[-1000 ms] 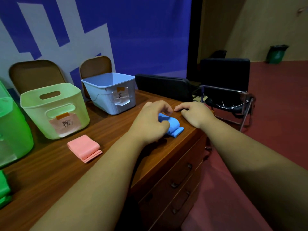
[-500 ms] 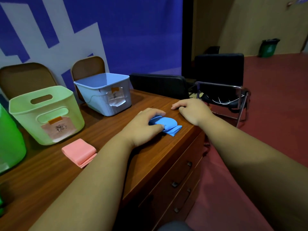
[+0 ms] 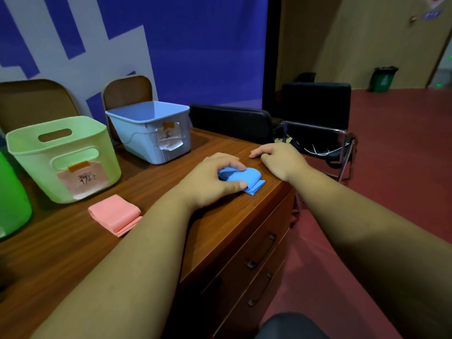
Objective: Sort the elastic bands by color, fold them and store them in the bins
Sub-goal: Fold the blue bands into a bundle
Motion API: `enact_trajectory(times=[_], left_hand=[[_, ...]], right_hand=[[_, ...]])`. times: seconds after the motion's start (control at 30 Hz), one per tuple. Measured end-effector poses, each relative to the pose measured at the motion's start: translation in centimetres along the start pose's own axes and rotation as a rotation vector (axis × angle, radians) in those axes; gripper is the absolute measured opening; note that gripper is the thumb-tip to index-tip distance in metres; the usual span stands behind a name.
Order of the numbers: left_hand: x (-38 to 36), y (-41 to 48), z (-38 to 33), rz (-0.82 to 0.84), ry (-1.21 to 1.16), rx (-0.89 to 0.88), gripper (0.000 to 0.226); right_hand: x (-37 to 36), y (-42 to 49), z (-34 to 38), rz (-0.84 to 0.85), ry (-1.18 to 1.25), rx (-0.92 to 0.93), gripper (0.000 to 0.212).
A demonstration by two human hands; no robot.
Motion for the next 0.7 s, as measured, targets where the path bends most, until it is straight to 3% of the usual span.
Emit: enact_trajectory(times=[0.33, 0.5, 0.63, 0.7], left_hand=[[-0.3, -0.1, 0.1, -0.052, -0.047, 0.012, 0.031], [-0.4, 0.0, 0.4, -0.133, -0.081, 0.018, 0.012], [-0.1, -0.3, 1.2, -0.214, -0.187, 0.013, 0.031], [0.2, -0.5, 1.6, -0.342, -0.21, 0.113, 0.027]], right_hand=[[0.3, -0.2, 0.3, -0.001, -0.004, 0.003, 0.038], [0.5, -0.4, 0.3, -0.029, -0.01, 0.005, 0.037], [0.1, -1.5, 0.6, -0.029, -0.027, -0.021, 0.04], [-0.4, -1.8, 0.9, -0.055, -0.007, -0.004, 0.042]])
Point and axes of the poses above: each hand's wrist, its own y-axis towards the middle knuckle, its own x-axis out of the back of the hand, z = x × y, the point moved 4 cm from there along y, towards the middle knuckle, and after that the axes turned 2 degrees about z, right-handed, at the moved point
